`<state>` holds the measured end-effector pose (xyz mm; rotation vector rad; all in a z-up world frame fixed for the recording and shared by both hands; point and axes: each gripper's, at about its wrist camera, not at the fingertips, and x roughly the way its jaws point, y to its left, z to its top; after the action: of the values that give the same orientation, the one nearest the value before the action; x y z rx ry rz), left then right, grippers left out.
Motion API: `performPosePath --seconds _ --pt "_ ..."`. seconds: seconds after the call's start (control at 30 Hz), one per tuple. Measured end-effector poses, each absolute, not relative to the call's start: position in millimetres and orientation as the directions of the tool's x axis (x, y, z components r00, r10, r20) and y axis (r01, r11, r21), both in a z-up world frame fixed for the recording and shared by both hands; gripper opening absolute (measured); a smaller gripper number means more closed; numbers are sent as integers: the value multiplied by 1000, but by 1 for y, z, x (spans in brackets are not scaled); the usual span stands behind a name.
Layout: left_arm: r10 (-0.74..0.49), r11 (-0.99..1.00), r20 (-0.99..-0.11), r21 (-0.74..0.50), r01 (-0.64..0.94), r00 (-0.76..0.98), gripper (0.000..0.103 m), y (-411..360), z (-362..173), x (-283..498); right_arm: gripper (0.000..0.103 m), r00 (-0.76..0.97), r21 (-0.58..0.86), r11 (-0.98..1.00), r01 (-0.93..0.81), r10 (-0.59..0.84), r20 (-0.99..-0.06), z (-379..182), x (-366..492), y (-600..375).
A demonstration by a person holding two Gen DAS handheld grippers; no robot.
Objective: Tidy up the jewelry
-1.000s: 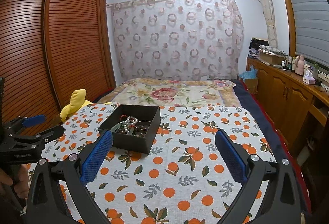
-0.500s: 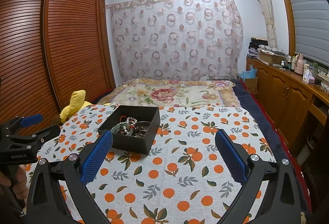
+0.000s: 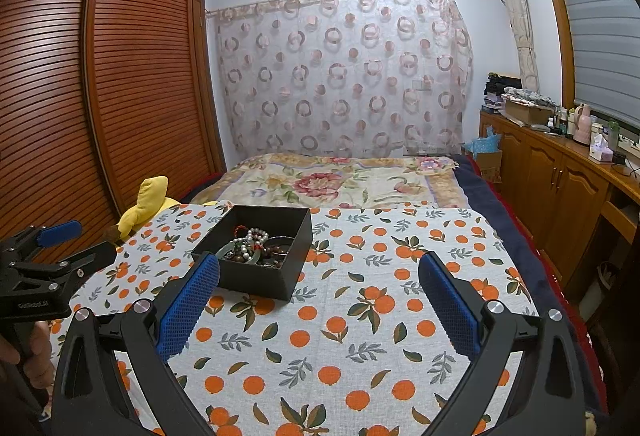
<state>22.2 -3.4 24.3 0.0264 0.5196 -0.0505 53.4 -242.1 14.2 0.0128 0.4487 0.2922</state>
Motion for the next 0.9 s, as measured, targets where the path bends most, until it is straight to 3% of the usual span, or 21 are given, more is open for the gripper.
performPosePath --seconds 0.9 --pt "-42 998 -495 13 55 868 95 -4 25 22 101 861 78 958 -276 282 -424 13 53 -243"
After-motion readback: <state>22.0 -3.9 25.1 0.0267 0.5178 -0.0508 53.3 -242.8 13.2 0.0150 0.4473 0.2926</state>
